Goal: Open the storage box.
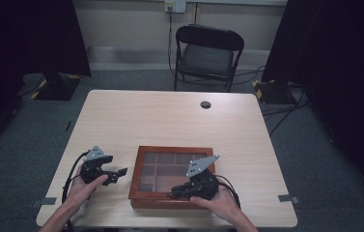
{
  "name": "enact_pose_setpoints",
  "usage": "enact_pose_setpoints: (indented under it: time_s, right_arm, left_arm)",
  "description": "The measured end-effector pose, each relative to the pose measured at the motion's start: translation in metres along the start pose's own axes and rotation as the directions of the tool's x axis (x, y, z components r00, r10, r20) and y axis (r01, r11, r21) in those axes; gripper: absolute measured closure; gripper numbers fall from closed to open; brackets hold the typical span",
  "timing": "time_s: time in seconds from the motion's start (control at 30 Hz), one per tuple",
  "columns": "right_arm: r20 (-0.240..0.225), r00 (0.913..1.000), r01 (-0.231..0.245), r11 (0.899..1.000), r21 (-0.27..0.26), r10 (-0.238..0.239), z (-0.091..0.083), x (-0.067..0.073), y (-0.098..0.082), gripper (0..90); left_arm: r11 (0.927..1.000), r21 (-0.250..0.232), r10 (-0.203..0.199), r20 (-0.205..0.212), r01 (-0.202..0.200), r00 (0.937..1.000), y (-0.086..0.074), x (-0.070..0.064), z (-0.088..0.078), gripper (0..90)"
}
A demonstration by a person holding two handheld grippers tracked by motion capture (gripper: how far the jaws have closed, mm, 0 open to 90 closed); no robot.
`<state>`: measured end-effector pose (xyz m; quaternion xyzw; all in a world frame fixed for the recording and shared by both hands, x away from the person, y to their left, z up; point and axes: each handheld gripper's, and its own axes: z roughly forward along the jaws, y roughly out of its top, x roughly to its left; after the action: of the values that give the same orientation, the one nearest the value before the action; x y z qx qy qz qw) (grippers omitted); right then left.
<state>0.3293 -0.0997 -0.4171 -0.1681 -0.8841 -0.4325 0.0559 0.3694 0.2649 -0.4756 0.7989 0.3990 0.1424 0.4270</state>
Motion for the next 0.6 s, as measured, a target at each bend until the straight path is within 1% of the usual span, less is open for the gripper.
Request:
enact_pose_setpoints:
  time_s: [0.07,0.1,0.13,0.17,0.2,0.23,0.27,0.3,0.4,0.5,0.6]
  right_arm:
    - [-0.001,1.0000,0.000,1.000,0.000,0.000,0.000,0.000,0.001,82.8]
    - [-0.001,1.0000,-0.003,1.000,0.000,0.003,-0.001,0.000,0.001,82.8]
    - [-0.002,1.0000,-0.005,1.000,0.001,0.005,-0.001,0.000,0.002,82.8]
    - [0.000,1.0000,-0.006,1.000,-0.001,0.006,-0.002,0.000,0.002,82.8]
    - [0.000,1.0000,-0.005,1.000,-0.002,0.005,-0.002,0.000,0.003,82.8]
    - [0.002,1.0000,-0.006,1.000,-0.001,0.006,-0.002,0.000,0.003,82.8]
    - [0.001,1.0000,-0.010,1.000,0.002,0.010,-0.003,0.000,0.004,82.8]
    - [-0.005,1.0000,-0.006,1.000,-0.002,0.006,-0.003,-0.001,0.005,82.8]
    - [-0.006,0.9999,-0.009,1.000,-0.002,0.009,-0.006,-0.001,0.009,82.8]
    - [-0.003,1.0000,-0.004,1.000,0.011,0.004,-0.008,-0.001,0.013,82.8]
    - [-0.013,0.9999,-0.006,1.000,-0.001,0.006,-0.010,-0.002,0.016,82.8]
  left_arm:
    - [0.9999,-0.005,0.017,0.023,-0.017,0.9996,0.001,-0.003,0.000,16.0]
    - [0.9998,-0.006,0.019,0.031,-0.019,0.9994,0.002,-0.005,0.000,16.0]
    - [0.9995,-0.010,0.031,0.035,-0.031,0.9989,0.002,-0.006,0.000,16.0]
    - [0.9995,-0.012,0.028,0.045,-0.028,0.9986,0.003,-0.007,-0.001,16.0]
    - [0.9994,-0.024,0.028,0.057,-0.026,0.9980,0.003,-0.008,-0.001,16.0]
    - [0.9994,-0.024,0.028,0.057,-0.026,0.9980,0.003,-0.008,-0.001,16.0]
    - [0.9987,-0.036,0.038,0.070,-0.036,0.9968,0.004,-0.010,-0.002,16.0]
    - [0.9985,-0.033,0.045,0.075,-0.043,0.9961,0.005,-0.011,-0.003,15.9]
    - [0.9987,-0.044,0.029,0.104,-0.025,0.9941,0.005,-0.013,-0.002,15.9]
    - [0.9977,-0.057,0.041,0.098,-0.036,0.9944,0.005,-0.014,-0.003,16.1]
    - [0.9972,-0.071,0.030,0.111,-0.022,0.9934,0.006,-0.013,-0.005,16.2]
